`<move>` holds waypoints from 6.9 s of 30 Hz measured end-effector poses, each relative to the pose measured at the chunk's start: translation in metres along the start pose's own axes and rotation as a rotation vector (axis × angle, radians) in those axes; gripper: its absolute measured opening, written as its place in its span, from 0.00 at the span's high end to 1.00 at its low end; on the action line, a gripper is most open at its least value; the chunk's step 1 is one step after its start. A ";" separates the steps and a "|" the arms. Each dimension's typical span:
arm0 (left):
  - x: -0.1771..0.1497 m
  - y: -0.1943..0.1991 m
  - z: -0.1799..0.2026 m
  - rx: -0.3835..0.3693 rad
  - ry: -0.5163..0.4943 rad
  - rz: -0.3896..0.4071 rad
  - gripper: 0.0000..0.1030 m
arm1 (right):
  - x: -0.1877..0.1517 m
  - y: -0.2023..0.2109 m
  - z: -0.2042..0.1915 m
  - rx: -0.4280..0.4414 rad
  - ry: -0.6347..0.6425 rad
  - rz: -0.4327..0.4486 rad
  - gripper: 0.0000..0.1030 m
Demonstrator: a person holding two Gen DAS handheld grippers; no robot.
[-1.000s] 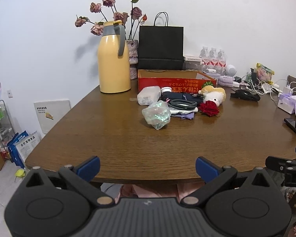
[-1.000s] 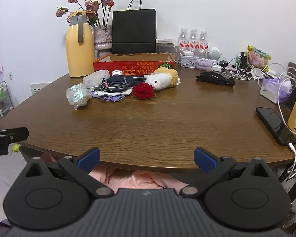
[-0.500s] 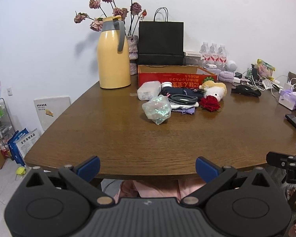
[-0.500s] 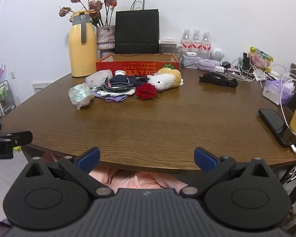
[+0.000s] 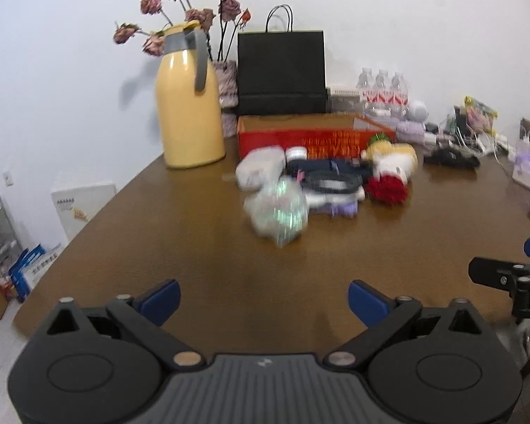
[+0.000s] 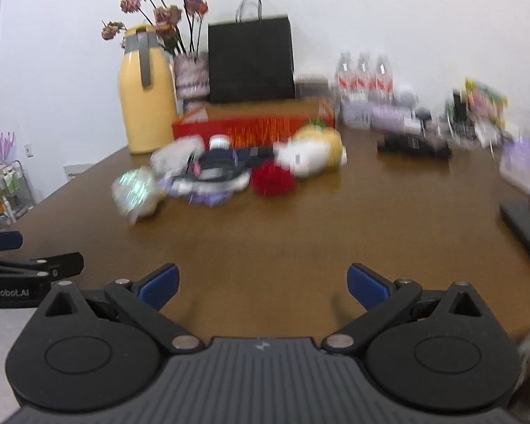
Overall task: Organize objects
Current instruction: 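Grasp the clear green-filled plastic bag with the left gripper while the right gripper grasps the red rose, then carry both items into the cardboard box and open both grippers, then withdraw both tools from the box and move toward the plush sheep, then grasp the plush sheep with the right gripper while the left gripper grasps the braided cable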
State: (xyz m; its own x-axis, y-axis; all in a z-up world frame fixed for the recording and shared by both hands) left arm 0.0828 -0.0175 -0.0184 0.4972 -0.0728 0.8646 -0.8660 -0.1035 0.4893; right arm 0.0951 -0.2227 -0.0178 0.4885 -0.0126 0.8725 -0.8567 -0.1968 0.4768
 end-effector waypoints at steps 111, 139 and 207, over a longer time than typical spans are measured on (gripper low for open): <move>0.075 -0.017 -0.064 -0.070 0.026 0.072 0.06 | 0.030 0.025 0.082 0.056 -0.190 -0.038 0.00; 0.098 -0.176 -0.019 -0.104 0.007 -0.077 0.25 | 0.094 -0.151 0.066 -0.077 0.010 -0.079 0.00; 0.077 -0.176 0.039 -0.229 0.008 -0.154 0.04 | 0.011 -0.074 0.078 -0.102 -0.100 -0.080 0.45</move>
State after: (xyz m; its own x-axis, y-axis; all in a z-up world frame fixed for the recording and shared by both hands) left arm 0.2759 -0.0437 -0.0422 0.6244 -0.0655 0.7784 -0.7702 0.1140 0.6275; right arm 0.1769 -0.2843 -0.0514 0.5659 -0.0997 0.8184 -0.8240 -0.1005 0.5575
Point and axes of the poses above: each gripper's, at about its wrist camera, not at the fingertips, and y roughly against the way its jaws point, z to its right, x to its top, the point moved 1 cm from there along -y, roughly the way its jaws point, and after that the axes turned 7 degrees about x, right-handed, at the moved point
